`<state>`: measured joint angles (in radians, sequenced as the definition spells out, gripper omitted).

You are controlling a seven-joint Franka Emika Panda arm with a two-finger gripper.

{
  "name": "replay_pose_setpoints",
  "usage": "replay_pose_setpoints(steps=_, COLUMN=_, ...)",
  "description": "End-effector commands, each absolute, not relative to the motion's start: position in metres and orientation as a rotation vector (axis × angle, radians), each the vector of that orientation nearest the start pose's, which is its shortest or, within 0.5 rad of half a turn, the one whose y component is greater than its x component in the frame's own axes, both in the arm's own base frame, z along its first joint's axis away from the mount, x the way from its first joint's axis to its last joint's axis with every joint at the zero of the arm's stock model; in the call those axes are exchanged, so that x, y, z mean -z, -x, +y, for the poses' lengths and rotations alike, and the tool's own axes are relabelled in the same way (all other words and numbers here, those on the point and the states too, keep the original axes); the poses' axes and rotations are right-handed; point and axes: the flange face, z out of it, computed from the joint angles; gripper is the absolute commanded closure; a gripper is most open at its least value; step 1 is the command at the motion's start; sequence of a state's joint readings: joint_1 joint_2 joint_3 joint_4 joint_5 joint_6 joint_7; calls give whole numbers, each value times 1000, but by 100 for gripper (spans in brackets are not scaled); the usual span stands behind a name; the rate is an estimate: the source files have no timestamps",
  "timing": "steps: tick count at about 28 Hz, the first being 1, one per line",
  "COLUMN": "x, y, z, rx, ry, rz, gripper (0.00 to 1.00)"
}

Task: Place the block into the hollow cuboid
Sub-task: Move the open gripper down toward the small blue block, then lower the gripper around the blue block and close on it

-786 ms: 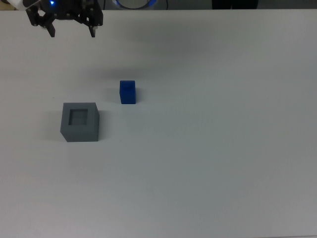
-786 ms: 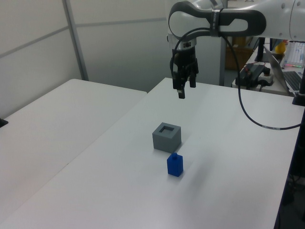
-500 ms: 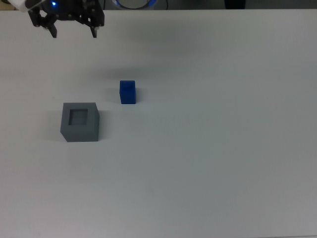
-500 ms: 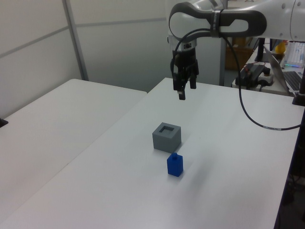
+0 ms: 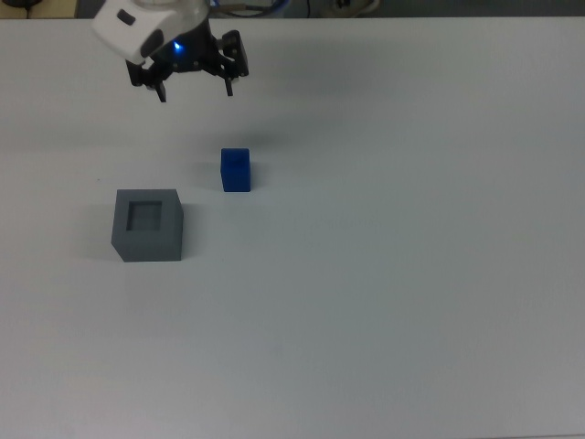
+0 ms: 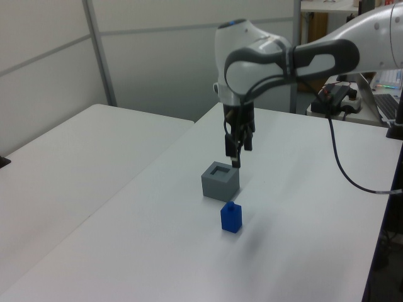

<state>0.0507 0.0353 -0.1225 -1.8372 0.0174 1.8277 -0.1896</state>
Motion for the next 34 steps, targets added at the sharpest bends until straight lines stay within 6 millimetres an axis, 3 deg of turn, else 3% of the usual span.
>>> replay_pose_setpoints(steps=1, x=-474, y=-555, z=-33, rx=-3, ry=3112, rz=-201, gripper=0)
replay_pose_setpoints(steps=18, x=-384, y=-581, z=3, rx=-54, ry=3127, rz=-265, gripper=0)
replay_pose_setpoints(steps=27, x=-356, y=-588, z=18, rx=-108, ry=3143, rz=-325, gripper=0)
replay_pose_setpoints(steps=28, x=-354, y=-588, z=18, rx=-114, ry=3145, rz=-329, gripper=2)
replay_pose_setpoints(steps=31, x=-352, y=-587, z=18, rx=-130, ry=3155, rz=-345, gripper=25)
replay_pose_setpoints(steps=32, x=-351, y=-587, z=17, rx=-136, ry=3159, rz=-351, gripper=34)
replay_pose_setpoints(steps=33, x=-351, y=-587, z=18, rx=-139, ry=3163, rz=-360, gripper=54)
replay_pose_setpoints(steps=34, x=-351, y=-587, z=18, rx=-139, ry=3163, rz=-360, gripper=61)
